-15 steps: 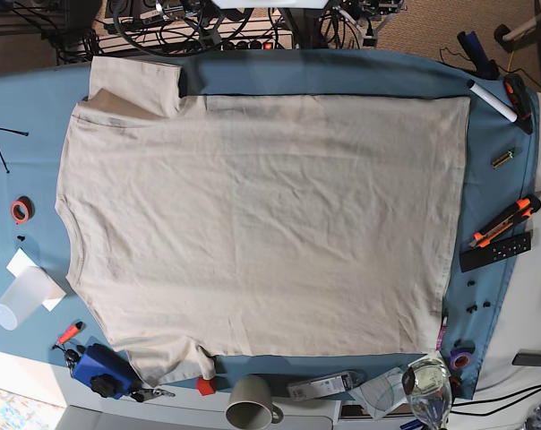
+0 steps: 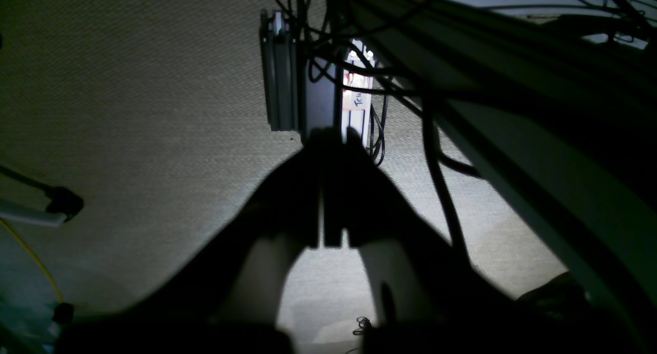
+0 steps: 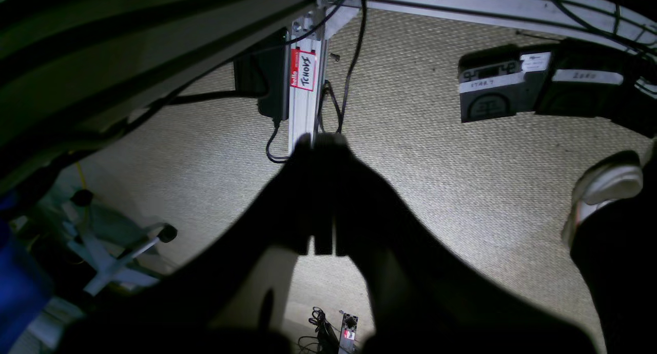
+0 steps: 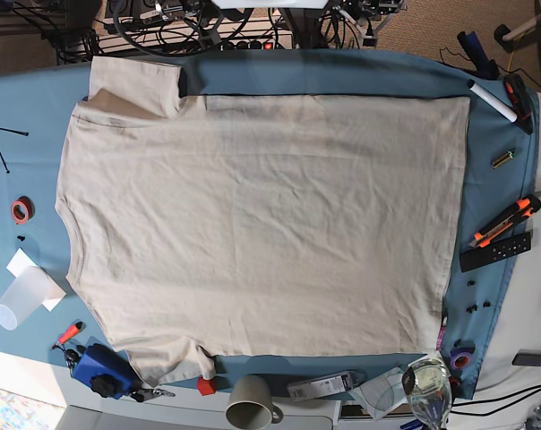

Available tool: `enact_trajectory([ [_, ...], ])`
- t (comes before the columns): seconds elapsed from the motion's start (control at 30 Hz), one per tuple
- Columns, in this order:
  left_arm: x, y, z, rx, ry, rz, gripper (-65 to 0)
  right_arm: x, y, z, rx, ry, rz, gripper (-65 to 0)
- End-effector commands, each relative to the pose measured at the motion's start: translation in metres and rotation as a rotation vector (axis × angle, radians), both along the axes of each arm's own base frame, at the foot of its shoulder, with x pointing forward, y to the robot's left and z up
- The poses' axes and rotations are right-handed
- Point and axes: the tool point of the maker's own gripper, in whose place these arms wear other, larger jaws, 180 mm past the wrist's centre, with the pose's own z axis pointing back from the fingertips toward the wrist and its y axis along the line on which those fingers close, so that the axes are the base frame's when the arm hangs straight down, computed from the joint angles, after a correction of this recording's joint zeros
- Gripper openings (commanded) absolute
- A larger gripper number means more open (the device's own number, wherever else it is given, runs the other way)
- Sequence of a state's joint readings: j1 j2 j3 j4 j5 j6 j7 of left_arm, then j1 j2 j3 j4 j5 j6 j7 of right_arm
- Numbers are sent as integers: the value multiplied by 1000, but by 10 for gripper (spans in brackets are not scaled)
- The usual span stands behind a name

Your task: Fold the T-shirt properly

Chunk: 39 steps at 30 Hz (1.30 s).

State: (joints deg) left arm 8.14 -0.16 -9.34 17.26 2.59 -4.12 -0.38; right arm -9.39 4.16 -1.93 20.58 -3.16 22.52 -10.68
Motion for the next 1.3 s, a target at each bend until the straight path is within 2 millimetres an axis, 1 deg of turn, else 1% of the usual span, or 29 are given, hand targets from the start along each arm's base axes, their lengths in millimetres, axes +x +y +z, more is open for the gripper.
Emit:
enact_trajectory([
  [0.0, -2, -2, 1, -6, -7, -8, -650, -3, -2, 1, 5, 6, 8, -650],
  [0.8, -2, -2, 1, -5, -6, -8, -650, -3, -2, 1, 5, 7, 8, -650],
  [0.93, -2, -2, 1, -5, -6, -8, -650, -9, -3, 1, 1, 39, 17, -650],
  [1.0, -6, -1, 0, -3, 0, -8, -650, -12, -3, 1, 0, 53, 21, -650],
  [1.03, -5, 0, 0, -2, -1, -8, -650, -14, -4, 1, -3, 56, 21, -650],
  [1.13, -13, 3, 1, 2, 10, -4, -650, -24, -14, 2, -16, 79, 27, -650],
  [1.2, -19, 7, 1, 6, 13, 4, -650, -30, -23, 3, -32, 96, 32, -650],
  [1.27, -27, 12, 2, 12, 17, 20, -650, -40, -34, 5, -42, 113, 13, -650],
])
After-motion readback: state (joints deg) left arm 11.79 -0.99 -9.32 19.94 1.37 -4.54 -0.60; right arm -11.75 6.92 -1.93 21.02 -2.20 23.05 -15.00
